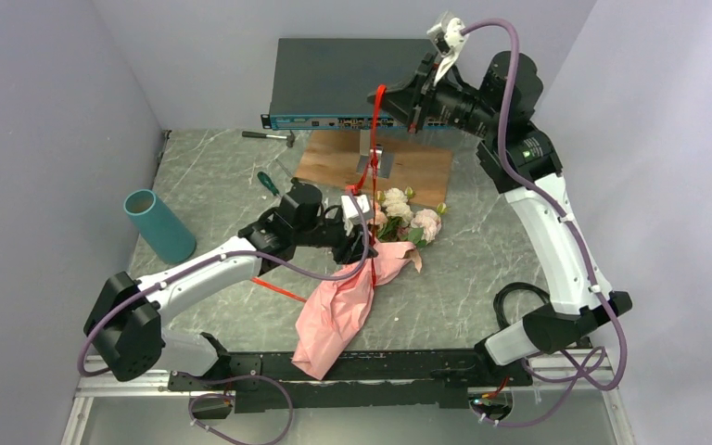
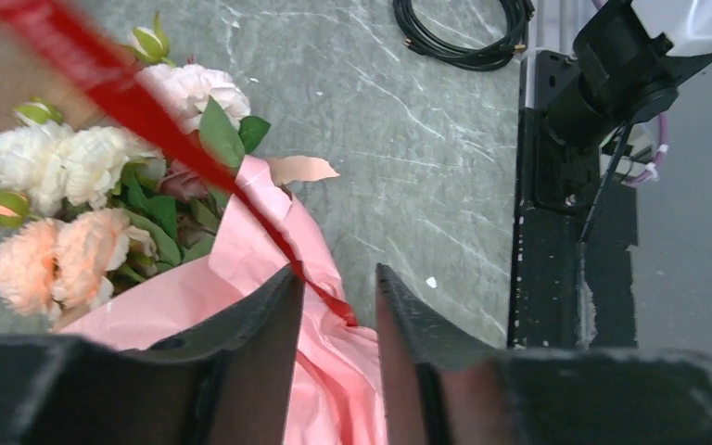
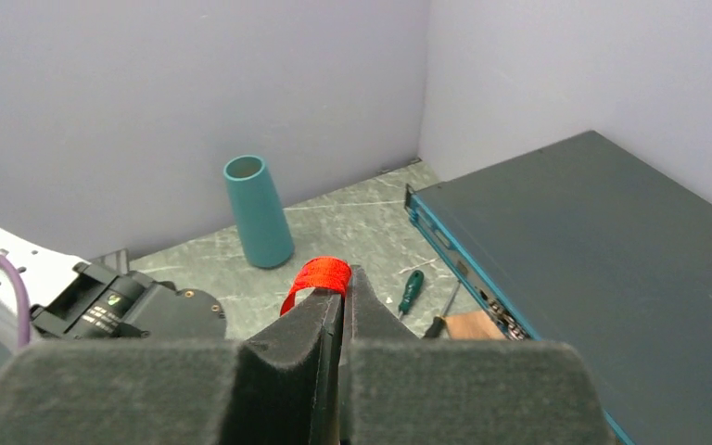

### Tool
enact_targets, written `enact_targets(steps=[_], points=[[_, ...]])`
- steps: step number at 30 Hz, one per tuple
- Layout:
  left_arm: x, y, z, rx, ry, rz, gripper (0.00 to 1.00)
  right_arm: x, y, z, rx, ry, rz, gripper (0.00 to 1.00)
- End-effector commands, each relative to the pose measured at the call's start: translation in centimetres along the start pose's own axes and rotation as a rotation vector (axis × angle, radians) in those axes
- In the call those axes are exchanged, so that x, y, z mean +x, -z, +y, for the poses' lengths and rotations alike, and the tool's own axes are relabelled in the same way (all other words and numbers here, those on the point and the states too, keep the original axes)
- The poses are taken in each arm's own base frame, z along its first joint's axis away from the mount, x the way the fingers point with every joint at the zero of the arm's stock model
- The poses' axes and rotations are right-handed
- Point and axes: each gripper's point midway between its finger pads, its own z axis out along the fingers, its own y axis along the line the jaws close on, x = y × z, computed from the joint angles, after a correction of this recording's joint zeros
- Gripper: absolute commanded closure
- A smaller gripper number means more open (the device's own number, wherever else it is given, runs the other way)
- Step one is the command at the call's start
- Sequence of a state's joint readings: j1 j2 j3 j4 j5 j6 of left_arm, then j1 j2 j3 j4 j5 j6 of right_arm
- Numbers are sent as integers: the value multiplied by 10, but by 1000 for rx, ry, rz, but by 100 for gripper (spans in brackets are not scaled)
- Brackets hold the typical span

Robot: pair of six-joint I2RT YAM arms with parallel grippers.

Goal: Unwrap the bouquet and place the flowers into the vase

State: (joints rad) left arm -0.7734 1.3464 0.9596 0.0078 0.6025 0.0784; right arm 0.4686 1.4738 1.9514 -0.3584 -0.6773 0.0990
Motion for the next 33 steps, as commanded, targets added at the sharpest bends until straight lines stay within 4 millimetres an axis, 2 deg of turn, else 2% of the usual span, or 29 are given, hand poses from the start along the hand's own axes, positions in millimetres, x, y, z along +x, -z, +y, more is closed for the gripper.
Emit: enact_targets(steps=[1,6,7,13,16,19,22,25,27,30,33], points=[[-35,0,3,-22,-34,-88,69,-30,16,-16,57,1,-69,100],[-45,0,1,-14,-37,-109,98,-26,24,-28,76,-30,-64,100],[-48,0,1,-13,-35,-112,100,-23,25,-30,79,-36,-61,100],[-54,0,1,-15,-31,-130,100,-25,30,-33,86,-30,-63,100],[-76,7,2,-31,-62,-164,100,-21,33,-34,87,-24,-46,100],[-111,22,-1,-48,-122,-205,100,-1,40,-38,103,-25,-4,100],[-128,43,-7,-26,-116,-195,100,37,47,-39,98,-48,76,97],[-144,65,-8,-2,-101,-193,100,65,55,-27,58,-68,121,88],[-155,76,-3,-4,-102,-196,100,77,60,-10,-9,-94,127,80],[-171,88,5,-3,-100,-202,100,83,64,20,-121,-167,106,67],[-190,98,8,1,-125,-216,100,89,64,47,-207,-189,87,59]])
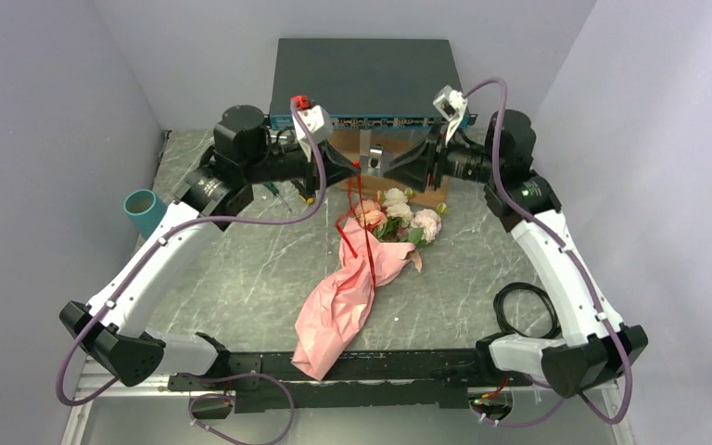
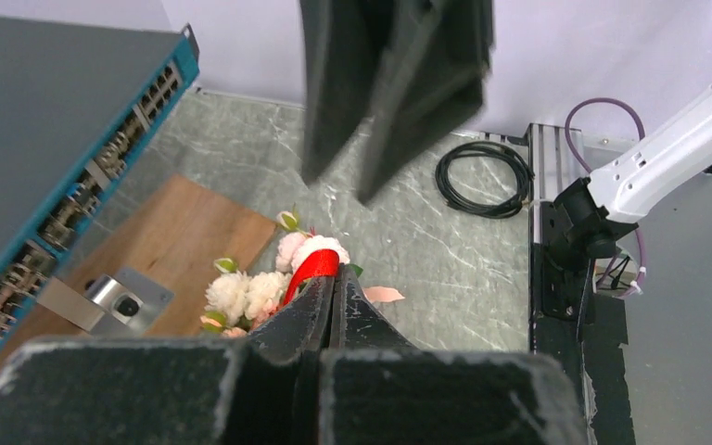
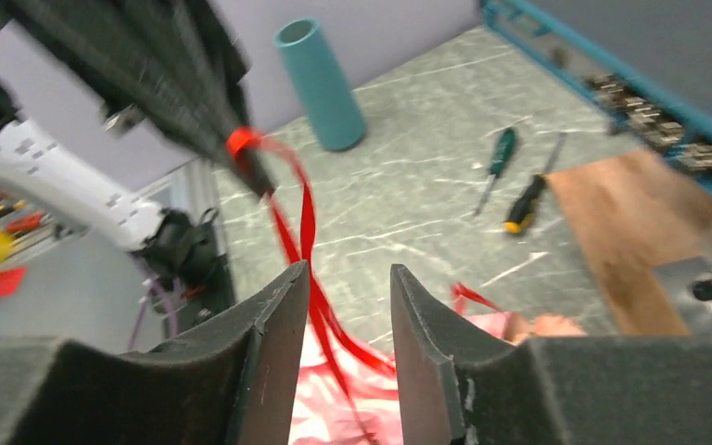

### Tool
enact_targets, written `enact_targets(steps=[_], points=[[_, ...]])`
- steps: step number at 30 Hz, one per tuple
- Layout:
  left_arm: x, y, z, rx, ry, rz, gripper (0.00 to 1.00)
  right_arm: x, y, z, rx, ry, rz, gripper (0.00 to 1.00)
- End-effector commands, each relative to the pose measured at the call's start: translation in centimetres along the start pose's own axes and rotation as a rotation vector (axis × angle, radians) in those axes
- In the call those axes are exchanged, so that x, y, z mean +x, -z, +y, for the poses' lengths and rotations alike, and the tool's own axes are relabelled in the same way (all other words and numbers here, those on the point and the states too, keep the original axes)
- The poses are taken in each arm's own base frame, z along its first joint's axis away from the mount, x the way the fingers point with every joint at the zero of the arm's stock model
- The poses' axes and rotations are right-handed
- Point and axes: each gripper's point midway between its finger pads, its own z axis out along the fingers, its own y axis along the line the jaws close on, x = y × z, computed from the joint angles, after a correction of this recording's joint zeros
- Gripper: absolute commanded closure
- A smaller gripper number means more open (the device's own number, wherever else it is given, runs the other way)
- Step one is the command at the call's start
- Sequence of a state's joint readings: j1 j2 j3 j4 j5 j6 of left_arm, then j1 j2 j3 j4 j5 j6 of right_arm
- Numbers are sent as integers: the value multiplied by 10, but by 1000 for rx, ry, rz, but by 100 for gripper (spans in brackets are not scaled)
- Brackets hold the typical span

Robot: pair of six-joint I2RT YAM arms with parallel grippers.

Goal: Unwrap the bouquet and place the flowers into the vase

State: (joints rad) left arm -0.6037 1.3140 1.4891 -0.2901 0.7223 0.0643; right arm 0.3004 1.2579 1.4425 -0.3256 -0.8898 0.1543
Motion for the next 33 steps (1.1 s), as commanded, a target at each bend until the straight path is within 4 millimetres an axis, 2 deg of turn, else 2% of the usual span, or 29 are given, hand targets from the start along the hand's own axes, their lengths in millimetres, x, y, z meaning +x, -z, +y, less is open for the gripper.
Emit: enact_targets(steps=[1,4,8,15,18,19,23,27,33], points=[[-23,9,-7,75,-11,1,100,-11,6,64,-212,73,-68,56],[-42,10,-5,88,-24,-19,100,0,1,73,-237,80,-39,45],[-66,10,-4,101,-31,-61,100,5,-2,67,-207,125,-14,32],[-107,13,-9,132,-51,-138,100,1,-8,49,-141,262,-27,24],[-122,14,-13,165,-15,-167,100,-5,-14,51,-171,318,-46,4],[-125,15,-15,179,-8,-175,100,-6,-17,54,-188,341,-50,1],[-138,15,-25,256,23,-197,100,-3,-30,64,-249,447,-64,0],[-149,17,-28,268,36,-218,100,5,-42,72,-305,493,-72,1],[-163,23,-15,208,26,-252,100,25,-61,71,-336,447,-45,10]])
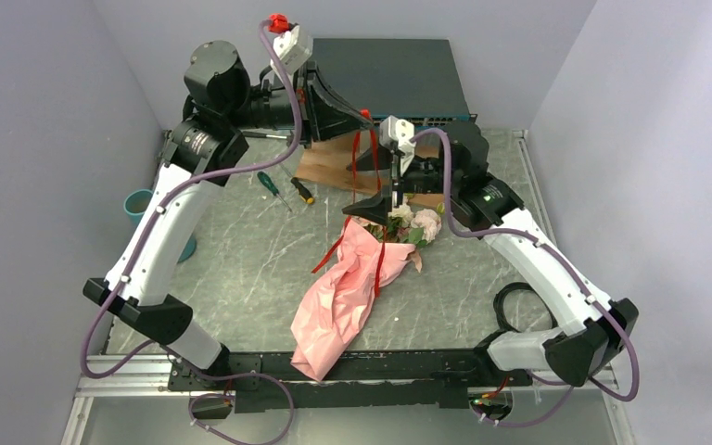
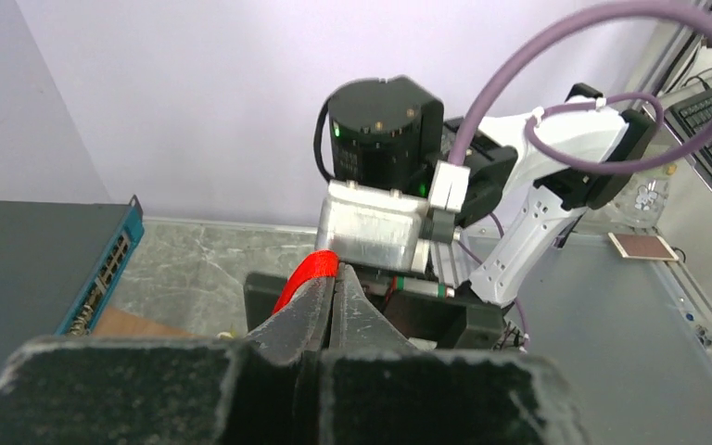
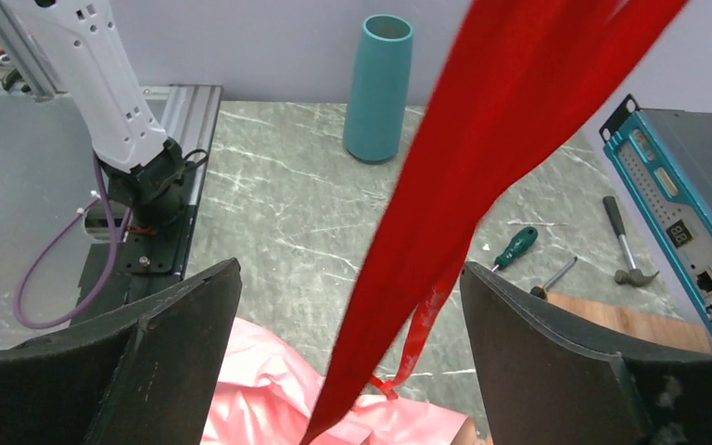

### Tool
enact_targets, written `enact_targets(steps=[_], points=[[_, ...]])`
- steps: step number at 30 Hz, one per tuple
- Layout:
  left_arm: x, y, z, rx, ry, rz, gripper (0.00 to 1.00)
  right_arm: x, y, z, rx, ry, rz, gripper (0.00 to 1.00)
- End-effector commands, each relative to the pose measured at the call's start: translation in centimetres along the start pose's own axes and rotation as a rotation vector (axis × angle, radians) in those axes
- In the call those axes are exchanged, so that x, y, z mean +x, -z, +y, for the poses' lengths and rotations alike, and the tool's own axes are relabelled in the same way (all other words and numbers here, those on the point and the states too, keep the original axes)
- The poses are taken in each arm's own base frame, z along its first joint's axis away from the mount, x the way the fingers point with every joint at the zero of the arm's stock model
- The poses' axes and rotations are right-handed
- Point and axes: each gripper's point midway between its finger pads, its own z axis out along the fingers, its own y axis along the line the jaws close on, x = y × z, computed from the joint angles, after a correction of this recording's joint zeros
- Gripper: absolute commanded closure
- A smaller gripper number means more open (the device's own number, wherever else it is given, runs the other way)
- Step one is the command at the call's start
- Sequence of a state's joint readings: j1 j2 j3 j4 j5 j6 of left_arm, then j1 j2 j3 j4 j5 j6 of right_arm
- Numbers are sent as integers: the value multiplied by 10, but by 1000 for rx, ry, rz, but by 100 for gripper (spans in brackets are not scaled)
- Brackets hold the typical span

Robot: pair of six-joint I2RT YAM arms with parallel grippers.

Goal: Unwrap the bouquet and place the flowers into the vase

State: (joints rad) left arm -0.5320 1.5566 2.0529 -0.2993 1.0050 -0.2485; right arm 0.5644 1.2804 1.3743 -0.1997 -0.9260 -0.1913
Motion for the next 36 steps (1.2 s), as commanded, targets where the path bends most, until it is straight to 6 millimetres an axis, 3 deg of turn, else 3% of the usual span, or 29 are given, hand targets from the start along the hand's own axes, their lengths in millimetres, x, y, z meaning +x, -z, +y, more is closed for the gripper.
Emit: enact_targets(steps=[1,7,11,15,20,21,23,24,25,29,36], points=[[-37,10,-4,-26,-60,-70,100,1,-12,-2,-27,50,-38,14],[-60,38,29,-198,-96,-117,100,19,-15,-5,-9,-22,-10,39],[-61,64,56,-344,-100,-134,100,22,-11,0,-4,-49,-8,76],[-64,95,81,-517,-93,-163,100,22,-7,2,21,-81,-3,97],[-58,118,96,-610,-67,-162,100,18,-3,2,49,-101,-5,100],[-57,117,92,-579,-72,-157,100,17,-2,0,63,-104,-3,97],[-60,110,79,-498,-95,-154,100,19,-2,-6,87,-106,15,47],[-62,107,73,-461,-105,-155,100,22,-3,-11,105,-104,29,28],[-64,104,68,-431,-108,-156,100,24,-4,-18,125,-102,39,17],[-72,94,46,-285,-134,-140,100,7,-9,-34,139,-10,20,11],[-70,80,14,-72,-109,-79,100,-30,-19,-32,26,125,-37,4]])
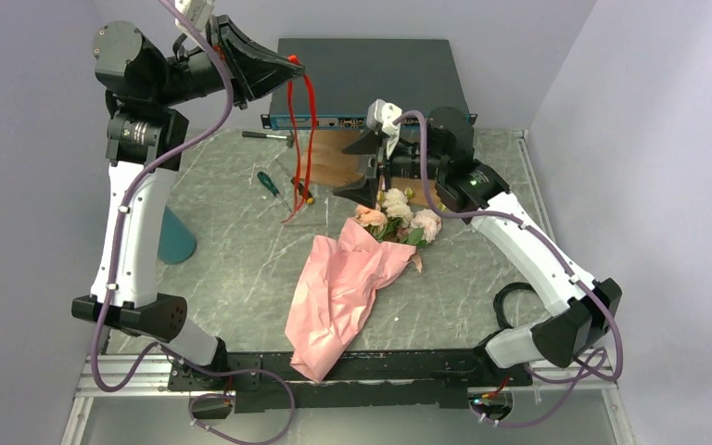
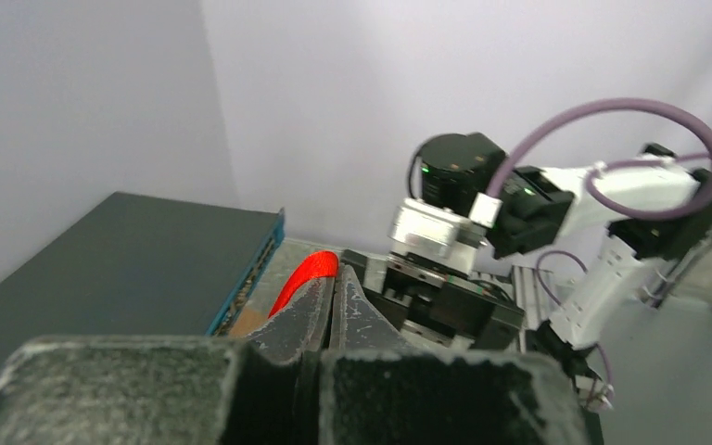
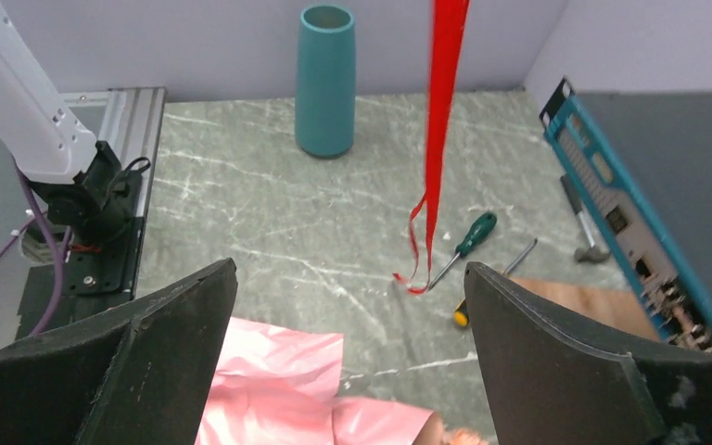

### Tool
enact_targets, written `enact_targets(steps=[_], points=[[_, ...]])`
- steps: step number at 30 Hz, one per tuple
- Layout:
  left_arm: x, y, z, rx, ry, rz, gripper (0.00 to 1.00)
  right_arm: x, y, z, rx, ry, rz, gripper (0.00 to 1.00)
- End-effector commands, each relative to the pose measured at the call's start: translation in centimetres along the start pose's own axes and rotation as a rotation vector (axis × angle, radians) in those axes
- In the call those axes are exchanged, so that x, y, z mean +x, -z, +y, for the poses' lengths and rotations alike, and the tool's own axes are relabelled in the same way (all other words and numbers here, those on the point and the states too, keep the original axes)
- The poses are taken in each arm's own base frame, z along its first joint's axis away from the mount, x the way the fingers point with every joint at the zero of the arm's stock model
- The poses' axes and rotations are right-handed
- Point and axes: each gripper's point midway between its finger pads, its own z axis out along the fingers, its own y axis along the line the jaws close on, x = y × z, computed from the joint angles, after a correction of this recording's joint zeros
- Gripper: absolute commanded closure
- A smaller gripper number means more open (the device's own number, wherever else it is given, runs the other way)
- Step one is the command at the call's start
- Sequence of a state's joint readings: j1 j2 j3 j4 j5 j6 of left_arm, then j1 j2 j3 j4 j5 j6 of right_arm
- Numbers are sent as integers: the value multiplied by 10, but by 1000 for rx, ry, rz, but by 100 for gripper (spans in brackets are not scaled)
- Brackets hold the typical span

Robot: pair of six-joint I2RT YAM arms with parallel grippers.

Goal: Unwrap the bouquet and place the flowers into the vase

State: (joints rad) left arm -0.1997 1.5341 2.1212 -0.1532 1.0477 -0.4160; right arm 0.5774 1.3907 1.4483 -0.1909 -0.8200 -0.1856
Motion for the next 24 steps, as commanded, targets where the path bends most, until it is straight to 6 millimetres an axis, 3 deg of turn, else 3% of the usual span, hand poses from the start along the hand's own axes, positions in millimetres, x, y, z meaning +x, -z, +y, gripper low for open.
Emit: enact_targets(steps=[1,7,10,14,17,22,24], points=[[-6,-2,-45,206,-1,33,100,-45,2,7,-73,163,-89,4],[7,-26,-101,423,19,55,100,-64,-17,10,-168,141,-147,6],[2,-32,-101,419,20,34,100,-66,-28,23,-243,73,-155,12],[-6,-32,-84,355,-13,1,100,-51,-30,54,-318,16,-141,27],[-11,-29,-67,287,-37,-24,100,-30,-29,71,-338,-33,-109,51],[-32,-13,-13,45,-78,-120,100,-6,-28,73,-297,-93,-61,99],[-39,-1,8,-67,-104,-151,100,3,-25,71,-262,-96,-41,100]])
